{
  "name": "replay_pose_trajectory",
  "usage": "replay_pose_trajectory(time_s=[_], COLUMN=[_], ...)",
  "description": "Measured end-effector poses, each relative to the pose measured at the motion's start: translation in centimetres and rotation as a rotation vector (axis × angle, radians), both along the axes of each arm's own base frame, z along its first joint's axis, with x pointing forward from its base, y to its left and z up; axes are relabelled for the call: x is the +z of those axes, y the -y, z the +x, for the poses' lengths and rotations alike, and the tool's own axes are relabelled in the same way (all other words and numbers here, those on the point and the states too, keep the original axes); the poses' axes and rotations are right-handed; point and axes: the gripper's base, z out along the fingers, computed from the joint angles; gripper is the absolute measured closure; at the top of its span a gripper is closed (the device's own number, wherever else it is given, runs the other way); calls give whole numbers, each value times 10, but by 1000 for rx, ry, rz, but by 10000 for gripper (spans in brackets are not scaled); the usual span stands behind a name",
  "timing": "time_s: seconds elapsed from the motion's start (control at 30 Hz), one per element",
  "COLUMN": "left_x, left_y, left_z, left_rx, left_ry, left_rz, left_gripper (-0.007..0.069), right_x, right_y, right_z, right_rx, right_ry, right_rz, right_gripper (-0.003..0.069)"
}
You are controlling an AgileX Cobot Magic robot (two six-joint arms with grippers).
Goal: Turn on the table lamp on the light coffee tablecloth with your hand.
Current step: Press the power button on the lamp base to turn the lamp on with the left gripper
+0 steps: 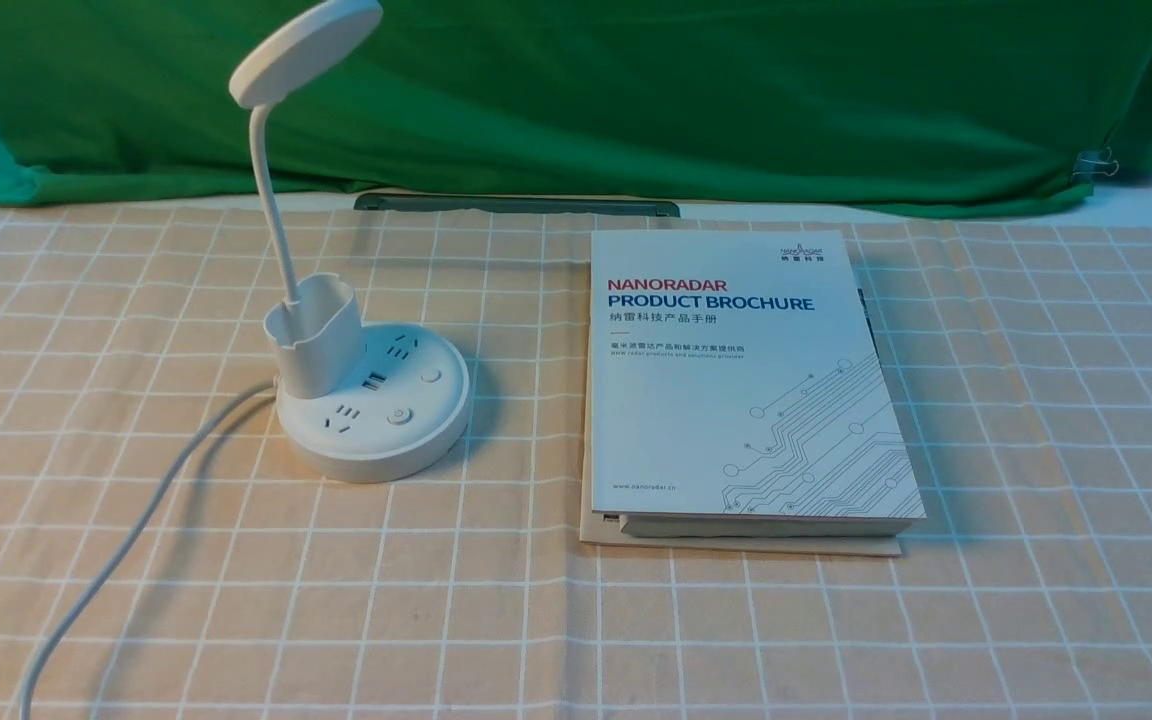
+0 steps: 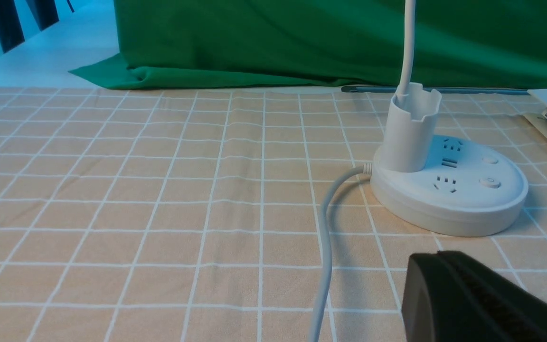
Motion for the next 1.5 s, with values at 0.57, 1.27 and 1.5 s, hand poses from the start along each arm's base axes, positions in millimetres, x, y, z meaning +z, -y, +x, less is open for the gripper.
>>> replay_pose_trajectory(time_s=[0.57, 1.27, 1.5], left_x=[17, 216, 170], left_y=[4, 4, 58], left_z=[0, 93, 158], left_rx=[29, -82, -347], left_ry=[65, -452, -662], left_rz=[-1307, 160, 240], left_gripper=[608, 603, 603], right_x=[0, 0, 0], right_y=[0, 0, 0], right_z=[0, 0, 0], right_rx=[0, 0, 0], right_ry=[0, 0, 0], right_rz=[0, 0, 0], right_gripper=[421, 421, 421])
